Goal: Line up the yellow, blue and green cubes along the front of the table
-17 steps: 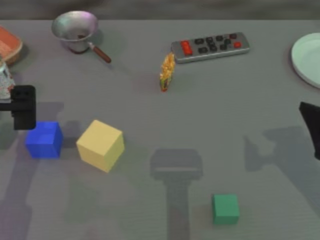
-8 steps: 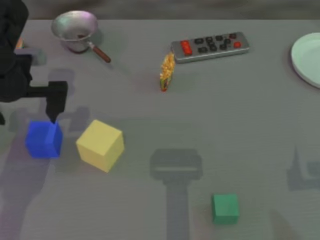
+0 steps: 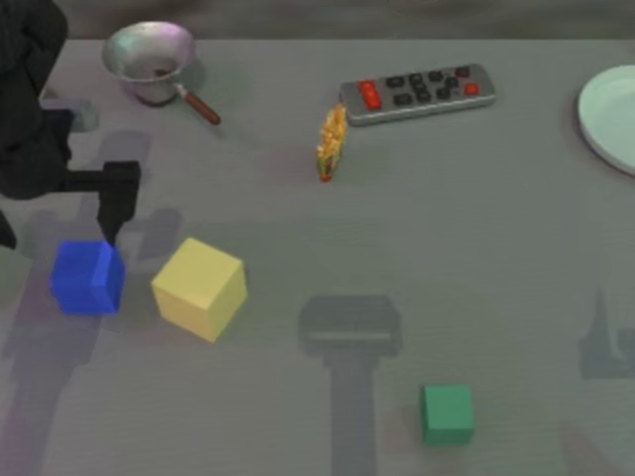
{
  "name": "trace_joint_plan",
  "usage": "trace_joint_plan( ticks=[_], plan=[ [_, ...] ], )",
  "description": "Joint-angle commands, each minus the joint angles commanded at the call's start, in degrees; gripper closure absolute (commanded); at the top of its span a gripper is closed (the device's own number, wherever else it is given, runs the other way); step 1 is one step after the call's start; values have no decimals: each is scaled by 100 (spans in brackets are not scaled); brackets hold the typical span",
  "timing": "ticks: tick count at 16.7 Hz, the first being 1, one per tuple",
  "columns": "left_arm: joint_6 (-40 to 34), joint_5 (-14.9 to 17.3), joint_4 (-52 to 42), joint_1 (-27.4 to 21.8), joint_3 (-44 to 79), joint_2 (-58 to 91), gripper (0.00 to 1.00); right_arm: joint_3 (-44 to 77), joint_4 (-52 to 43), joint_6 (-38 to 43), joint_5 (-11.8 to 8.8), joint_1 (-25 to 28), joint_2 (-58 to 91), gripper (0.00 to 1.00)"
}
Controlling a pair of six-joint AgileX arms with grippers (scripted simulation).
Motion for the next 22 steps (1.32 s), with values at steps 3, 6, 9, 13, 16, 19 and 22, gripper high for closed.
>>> trace_joint_plan(
  ticks=[3, 6, 9, 13, 16, 19, 22],
  plan=[
    [14, 0, 227, -13, -159, 99, 0, 0, 0, 0, 0, 0, 0, 0],
    [17, 1, 939, -16, -550, 377, 0, 0, 0, 0, 0, 0, 0, 0],
    [19, 3, 1648, -19, -951, 666, 0, 0, 0, 0, 0, 0, 0, 0],
    [19, 4, 1852, -20, -1088, 775, 0, 0, 0, 0, 0, 0, 0, 0],
    [19, 4, 1852, -20, -1088, 775, 8, 0, 0, 0, 0, 0, 0, 0],
    [19, 4, 1852, -20, -1088, 775, 30, 0, 0, 0, 0, 0, 0, 0],
    [19, 4, 1852, -20, -1088, 775, 53, 0, 0, 0, 0, 0, 0, 0]
  ],
)
